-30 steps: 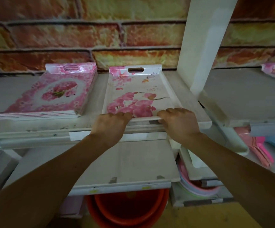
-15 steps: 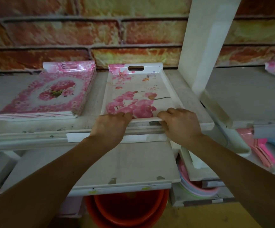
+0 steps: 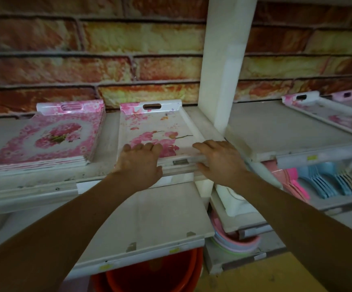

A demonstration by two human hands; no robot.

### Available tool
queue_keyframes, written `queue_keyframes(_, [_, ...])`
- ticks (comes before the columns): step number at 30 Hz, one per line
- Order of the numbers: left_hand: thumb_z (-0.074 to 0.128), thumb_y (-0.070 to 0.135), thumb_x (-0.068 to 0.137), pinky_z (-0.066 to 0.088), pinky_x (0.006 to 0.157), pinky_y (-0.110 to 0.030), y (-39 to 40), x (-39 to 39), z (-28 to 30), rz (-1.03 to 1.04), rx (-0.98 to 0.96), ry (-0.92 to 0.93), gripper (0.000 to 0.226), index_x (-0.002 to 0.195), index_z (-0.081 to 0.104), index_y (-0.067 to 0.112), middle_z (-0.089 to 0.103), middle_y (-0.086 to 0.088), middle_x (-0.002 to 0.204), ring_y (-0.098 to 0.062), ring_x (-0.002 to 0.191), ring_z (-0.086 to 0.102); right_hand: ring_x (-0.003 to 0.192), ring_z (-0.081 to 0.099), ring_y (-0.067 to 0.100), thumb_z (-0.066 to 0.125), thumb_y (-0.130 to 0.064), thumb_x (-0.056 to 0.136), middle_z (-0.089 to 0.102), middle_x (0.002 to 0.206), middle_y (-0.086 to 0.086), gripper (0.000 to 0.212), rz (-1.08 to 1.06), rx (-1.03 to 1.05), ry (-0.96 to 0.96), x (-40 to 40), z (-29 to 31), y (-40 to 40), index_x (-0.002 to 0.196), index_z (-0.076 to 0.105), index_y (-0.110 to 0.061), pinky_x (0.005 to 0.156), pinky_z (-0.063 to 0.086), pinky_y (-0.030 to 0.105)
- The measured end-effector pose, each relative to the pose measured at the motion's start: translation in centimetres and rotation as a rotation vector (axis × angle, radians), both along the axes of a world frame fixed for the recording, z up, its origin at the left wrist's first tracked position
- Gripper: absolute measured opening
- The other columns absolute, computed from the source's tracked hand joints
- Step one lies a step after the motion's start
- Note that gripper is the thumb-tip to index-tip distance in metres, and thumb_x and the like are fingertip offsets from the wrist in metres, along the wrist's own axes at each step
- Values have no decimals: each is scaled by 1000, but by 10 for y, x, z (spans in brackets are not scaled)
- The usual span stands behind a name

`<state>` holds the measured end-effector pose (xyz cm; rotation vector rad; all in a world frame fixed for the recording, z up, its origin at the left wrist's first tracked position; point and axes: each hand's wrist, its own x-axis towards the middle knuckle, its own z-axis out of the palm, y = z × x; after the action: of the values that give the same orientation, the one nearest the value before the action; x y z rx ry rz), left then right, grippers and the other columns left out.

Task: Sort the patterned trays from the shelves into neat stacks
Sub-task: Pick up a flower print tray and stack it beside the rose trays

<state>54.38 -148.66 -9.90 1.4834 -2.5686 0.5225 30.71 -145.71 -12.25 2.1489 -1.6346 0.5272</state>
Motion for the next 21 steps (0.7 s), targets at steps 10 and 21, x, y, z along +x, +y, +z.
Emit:
queue_keyframes(10, [42,49,87,34,102,-45,36,-83,22,-221,30,23,58,138,33,22,44,-2,141,-25,125,44,91,64,28,68,-41,77,67,109,4,50,-311,42,-41,-79,24,96,124,61,-23,77,50,36])
queue_keyframes(21, [45,49,86,39,92,-40,116,-257,39,-469,38,55,52,131,39,23,53,0,128,-24,112,51,96,65,30,62,-50,77,67,113,4,54,-532,29,-146,-212,41,224,124,61,-24,79,54,40])
